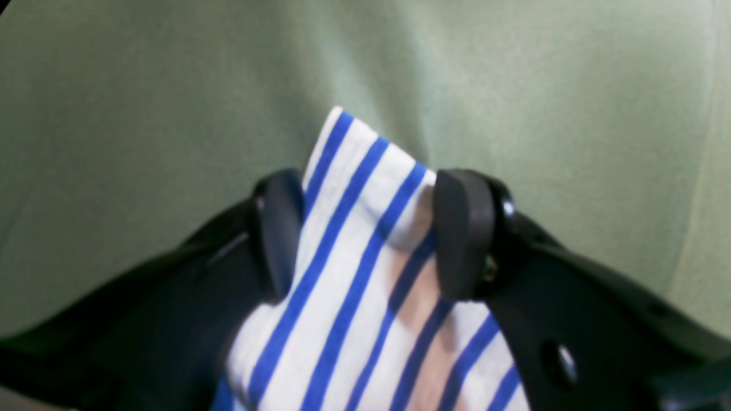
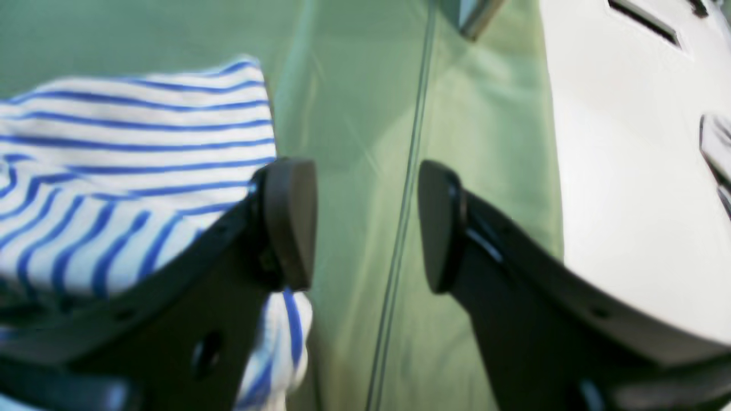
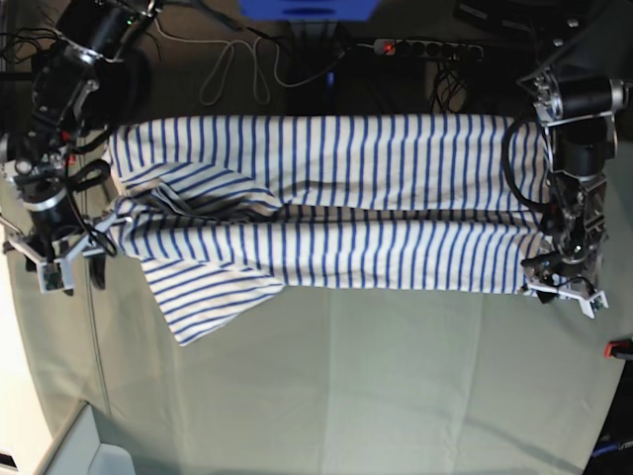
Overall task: Layout the t-shirt on the table in an organized manner, then fold the t-shirt properly
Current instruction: 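Regrasp the folded shirt edge with the right gripper, left holding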
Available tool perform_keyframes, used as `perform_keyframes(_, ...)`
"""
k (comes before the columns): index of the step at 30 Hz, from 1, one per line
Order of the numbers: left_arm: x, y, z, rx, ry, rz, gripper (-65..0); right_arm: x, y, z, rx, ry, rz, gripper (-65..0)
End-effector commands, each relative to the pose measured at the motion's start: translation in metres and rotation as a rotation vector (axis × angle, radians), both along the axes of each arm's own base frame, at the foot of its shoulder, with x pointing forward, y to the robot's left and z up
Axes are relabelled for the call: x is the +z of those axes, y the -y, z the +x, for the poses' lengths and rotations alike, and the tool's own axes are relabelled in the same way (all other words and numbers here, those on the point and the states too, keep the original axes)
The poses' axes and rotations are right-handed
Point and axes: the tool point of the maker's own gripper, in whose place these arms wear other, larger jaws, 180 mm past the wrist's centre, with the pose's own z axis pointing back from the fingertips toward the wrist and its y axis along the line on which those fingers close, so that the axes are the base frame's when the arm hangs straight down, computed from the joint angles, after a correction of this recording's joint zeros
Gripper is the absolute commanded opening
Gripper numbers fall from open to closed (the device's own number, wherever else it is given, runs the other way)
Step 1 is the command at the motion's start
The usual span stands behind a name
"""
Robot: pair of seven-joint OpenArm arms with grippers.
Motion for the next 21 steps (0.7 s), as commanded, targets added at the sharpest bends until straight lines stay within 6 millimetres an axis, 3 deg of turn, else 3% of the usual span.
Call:
perform_keyframes(1,0.023,-0.013,0.014,0.009,0.062,0.032,-29.6,0.017,-0.003,0.016,0.016,0.069,0.016,-35.6)
perform_keyframes(5,0.01,-0.013,0.006,0.014,0.025,0.021,-33.3,-0.006,-0.009,0.048,0.025,0.03,0.105,-35.6)
perform_keyframes(10,0.008,-0.013,0.004,0.017,0.019,0.018,-50.2,-0.033,-0.008,0.08,0.028,-0.041,0.202,-35.6)
perform_keyframes(13,0.008,-0.013,0.004,0.017,0.019,0.018,-64.8,-0.058,-0.008,0.093,0.027,-0.116,0.277,-35.6)
perform_keyframes(21,0.007,-0.012,0.004,0.015,0.016,0.019,-65.0,-0.096,-0.016,0.101,0.026,-0.251,0.401,-35.6)
